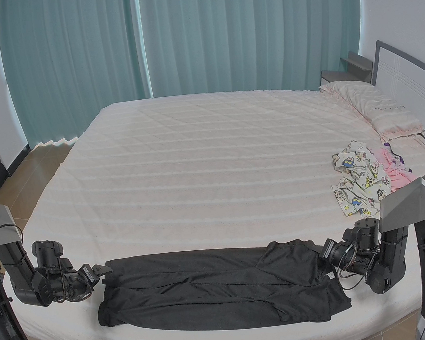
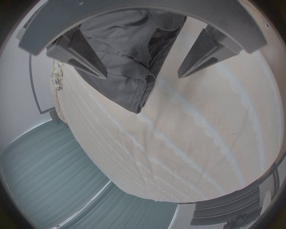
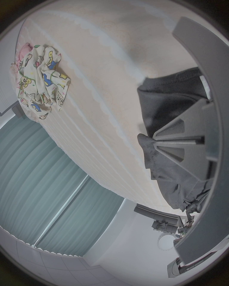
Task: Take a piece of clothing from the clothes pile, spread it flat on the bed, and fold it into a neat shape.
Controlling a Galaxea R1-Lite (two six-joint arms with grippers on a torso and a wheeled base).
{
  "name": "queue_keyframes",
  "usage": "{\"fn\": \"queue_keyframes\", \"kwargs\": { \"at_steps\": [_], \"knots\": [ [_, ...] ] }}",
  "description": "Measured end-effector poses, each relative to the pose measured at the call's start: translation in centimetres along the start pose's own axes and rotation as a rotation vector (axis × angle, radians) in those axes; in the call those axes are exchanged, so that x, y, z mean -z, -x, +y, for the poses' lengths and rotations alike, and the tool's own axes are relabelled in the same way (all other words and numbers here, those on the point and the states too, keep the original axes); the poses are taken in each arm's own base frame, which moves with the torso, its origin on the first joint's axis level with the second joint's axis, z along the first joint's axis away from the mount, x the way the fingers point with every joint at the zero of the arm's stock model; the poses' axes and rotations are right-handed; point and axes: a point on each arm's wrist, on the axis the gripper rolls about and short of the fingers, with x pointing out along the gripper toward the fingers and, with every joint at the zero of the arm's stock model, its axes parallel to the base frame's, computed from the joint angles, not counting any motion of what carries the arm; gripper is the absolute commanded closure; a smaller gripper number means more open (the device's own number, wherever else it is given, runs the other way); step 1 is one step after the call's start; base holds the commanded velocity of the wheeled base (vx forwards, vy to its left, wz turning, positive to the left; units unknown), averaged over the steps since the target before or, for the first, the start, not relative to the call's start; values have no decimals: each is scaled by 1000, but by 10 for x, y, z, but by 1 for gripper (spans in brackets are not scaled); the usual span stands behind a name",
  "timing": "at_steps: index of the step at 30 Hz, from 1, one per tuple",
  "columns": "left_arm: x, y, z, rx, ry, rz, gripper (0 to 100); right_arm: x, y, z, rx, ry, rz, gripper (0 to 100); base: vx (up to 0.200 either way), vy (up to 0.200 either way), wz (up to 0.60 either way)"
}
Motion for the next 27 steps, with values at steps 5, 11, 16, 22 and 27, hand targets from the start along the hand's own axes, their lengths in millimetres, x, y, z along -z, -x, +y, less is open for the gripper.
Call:
{"fn": "queue_keyframes", "kwargs": {
  "at_steps": [5, 11, 16, 22, 27],
  "knots": [
    [-1, 0, -1, 2, 21, -3, 0, -2, 5, -1, 10, -3, 0, 100, 0, 0, 0],
    [-10, -2, -6, 23, 84, -34, 0, 2, 5, -2, 14, 3, 13, 0, 0, 0, 0],
    [-21, -7, -13, 48, 70, -67, 0, 6, 8, -2, 24, 8, 29, 0, 0, 0, 0],
    [-36, -17, -24, 75, 31, -90, 0, 5, 12, -2, 31, 7, 24, 0, 0, 0, 0],
    [-40, -33, -38, 90, -12, -60, 0, 2, 16, -3, 40, 1, 16, 0, 0, 0, 0]
  ]
}}
